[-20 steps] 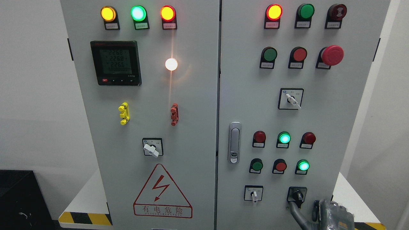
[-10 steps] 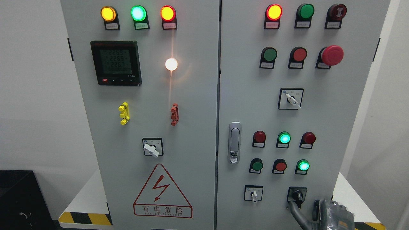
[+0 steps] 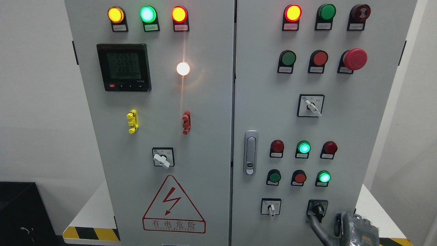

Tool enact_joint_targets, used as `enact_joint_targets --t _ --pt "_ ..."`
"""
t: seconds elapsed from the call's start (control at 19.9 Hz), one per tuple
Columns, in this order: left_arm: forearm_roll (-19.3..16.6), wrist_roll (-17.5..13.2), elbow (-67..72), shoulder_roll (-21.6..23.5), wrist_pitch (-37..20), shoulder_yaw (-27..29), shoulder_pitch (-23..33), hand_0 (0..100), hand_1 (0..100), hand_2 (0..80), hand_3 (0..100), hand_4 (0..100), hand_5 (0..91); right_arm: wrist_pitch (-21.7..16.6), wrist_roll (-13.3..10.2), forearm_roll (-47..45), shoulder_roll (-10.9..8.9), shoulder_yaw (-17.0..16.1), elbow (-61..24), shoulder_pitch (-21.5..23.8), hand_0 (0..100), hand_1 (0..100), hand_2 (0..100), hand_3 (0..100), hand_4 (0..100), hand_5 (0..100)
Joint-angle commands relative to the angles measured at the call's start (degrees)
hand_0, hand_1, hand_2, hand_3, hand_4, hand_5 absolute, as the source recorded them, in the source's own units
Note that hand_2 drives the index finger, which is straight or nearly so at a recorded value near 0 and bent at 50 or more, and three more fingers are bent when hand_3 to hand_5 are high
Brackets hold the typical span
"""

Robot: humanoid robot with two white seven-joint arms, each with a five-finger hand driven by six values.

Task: Flip black knob to close circuit
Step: 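Grip the black knob with the right hand and twist it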

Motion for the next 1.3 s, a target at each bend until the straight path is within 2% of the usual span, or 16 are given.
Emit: enact_joint_targets --t 0.0,1.25 --pt "0.0 0.0 -1.7 0.1 0.0 0.0 1.2 12 56 0.0 0 0 0.0 0.1 0.0 0.0 -0.07 -2.6 0.0 0.0 0 2 90 100 94 100" --pt "0.0 0.0 -1.8 0.0 0.0 0.0 1.3 12 56 0.0 0 0 0.0 -0.4 -0.1 -1.1 -0.16 -3.4 -0.4 -0.1 0 3 90 100 93 100"
